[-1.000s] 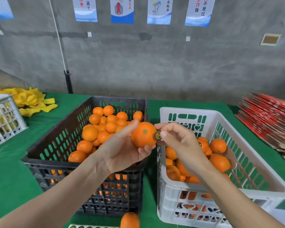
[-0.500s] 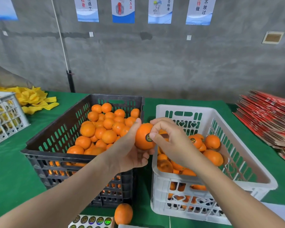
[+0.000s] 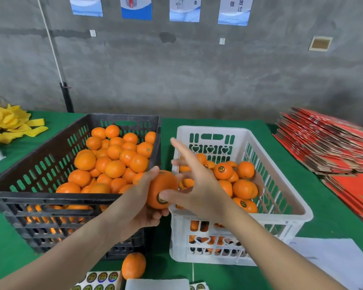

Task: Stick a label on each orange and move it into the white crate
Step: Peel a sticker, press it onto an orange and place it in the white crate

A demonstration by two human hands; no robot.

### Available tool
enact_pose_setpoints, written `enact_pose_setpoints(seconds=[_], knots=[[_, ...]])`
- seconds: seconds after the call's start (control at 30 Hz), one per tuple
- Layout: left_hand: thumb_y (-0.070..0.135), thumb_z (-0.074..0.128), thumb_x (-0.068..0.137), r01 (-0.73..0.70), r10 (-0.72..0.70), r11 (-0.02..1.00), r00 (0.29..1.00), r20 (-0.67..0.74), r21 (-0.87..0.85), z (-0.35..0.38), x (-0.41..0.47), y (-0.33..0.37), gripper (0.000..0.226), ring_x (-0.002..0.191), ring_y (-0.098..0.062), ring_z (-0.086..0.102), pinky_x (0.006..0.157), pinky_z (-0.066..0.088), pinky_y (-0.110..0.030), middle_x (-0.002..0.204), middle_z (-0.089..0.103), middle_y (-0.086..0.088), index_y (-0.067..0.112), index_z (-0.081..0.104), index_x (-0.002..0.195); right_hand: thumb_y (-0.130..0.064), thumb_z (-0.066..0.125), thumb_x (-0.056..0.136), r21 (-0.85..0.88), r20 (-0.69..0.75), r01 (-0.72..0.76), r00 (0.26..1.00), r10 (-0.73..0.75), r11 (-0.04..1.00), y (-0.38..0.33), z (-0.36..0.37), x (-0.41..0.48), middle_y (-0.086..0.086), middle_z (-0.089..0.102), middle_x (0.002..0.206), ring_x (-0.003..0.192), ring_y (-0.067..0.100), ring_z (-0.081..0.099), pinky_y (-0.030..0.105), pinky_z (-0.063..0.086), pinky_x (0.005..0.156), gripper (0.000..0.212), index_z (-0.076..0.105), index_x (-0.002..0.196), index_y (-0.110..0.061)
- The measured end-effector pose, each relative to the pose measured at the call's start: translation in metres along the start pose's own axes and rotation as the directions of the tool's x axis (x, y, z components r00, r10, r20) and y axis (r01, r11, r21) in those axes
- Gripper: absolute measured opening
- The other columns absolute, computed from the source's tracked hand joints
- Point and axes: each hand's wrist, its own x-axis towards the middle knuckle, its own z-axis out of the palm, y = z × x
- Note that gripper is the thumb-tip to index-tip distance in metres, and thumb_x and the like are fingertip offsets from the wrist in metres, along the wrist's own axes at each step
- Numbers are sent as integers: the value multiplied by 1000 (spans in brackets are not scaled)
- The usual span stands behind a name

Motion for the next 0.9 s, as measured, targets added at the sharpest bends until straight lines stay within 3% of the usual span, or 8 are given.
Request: enact_pose_setpoints(seconds=[0.1, 0.27, 0.4, 0.47, 0.53, 0.67, 0.77, 0.9], knots=[[74, 53, 60, -20, 19, 999, 998, 58, 26, 11, 5, 0, 79, 50, -17, 52, 46, 44, -25, 63, 57, -12, 5, 67, 96, -23, 73, 82, -9, 119, 19, 993, -18, 1000, 5, -5, 3, -12, 55, 124, 107, -3, 53, 17, 48, 86, 56, 47, 132, -31], [78, 30, 66, -49, 41, 995, 995, 90, 89, 11, 17, -2, 86, 63, -25, 66, 51, 53, -29, 81, 71, -19, 6, 63, 98, -26, 77, 76, -201, -13, -160, 987, 160, 966, 39, -50, 42, -12, 55, 117, 108, 1, 54, 21, 46, 91, 53, 55, 123, -22], [37, 46, 97, -48, 2, 942, 990, 138, 333, -6, 16, -30, 50, 61, -25, 67, 53, 54, -28, 77, 71, -21, 9, 74, 67, -17, 71, 77, -582, -15, -487, 807, 590, 651, 90, -81, 48, 18, 58, 119, 106, 32, 57, 43, 50, 83, 50, 54, 121, 0], [13, 48, 97, -8, -91, 814, 986, 141, 580, -14, 19, -53, 36, 65, -20, 69, 59, 55, -25, 81, 74, -16, 9, 74, 72, -18, 66, 79, -738, 78, -455, 677, 732, 499, 103, -80, 36, 16, 60, 111, 97, 27, 59, 40, 52, 76, 49, 52, 124, -5], [13, 53, 94, -4, -197, 537, 972, 131, 844, -20, 27, -81, 21, 78, -13, 68, 70, 53, -17, 97, 74, -10, 11, 74, 93, -14, 58, 84, -800, 87, -415, 634, 769, 433, 111, -75, 28, 18, 59, 115, 100, 28, 58, 36, 51, 76, 48, 49, 131, -6], [37, 59, 92, -43, -366, 46, 929, 57, 998, -26, 38, -136, 56, 123, -22, 51, 101, 41, -28, 139, 52, -6, 9, 46, 139, -14, 61, 89, -839, 34, -344, 740, 672, 421, 124, -69, 22, 17, 48, 136, 115, 34, 50, 37, 45, 93, 67, 27, 146, -3], [49, 60, 88, -67, -343, -54, 938, 45, 996, -24, 45, -166, 65, 124, -27, 49, 103, 38, -36, 135, 53, -9, 6, 47, 135, -32, 68, 83, -874, 27, -239, 845, 534, 422, 125, -66, 23, 11, 51, 121, 109, 31, 52, 39, 48, 84, 56, 45, 130, -15], [41, 70, 81, -65, -227, -14, 972, 60, 998, -24, 52, -180, 48, 113, -20, 50, 94, 32, -34, 119, 57, 0, 14, 59, 120, -24, 64, 87, -649, -142, -54, 989, -51, 759, 96, -38, 5, 7, 64, 106, 92, 18, 58, 37, 49, 82, 27, 62, 111, -11]])
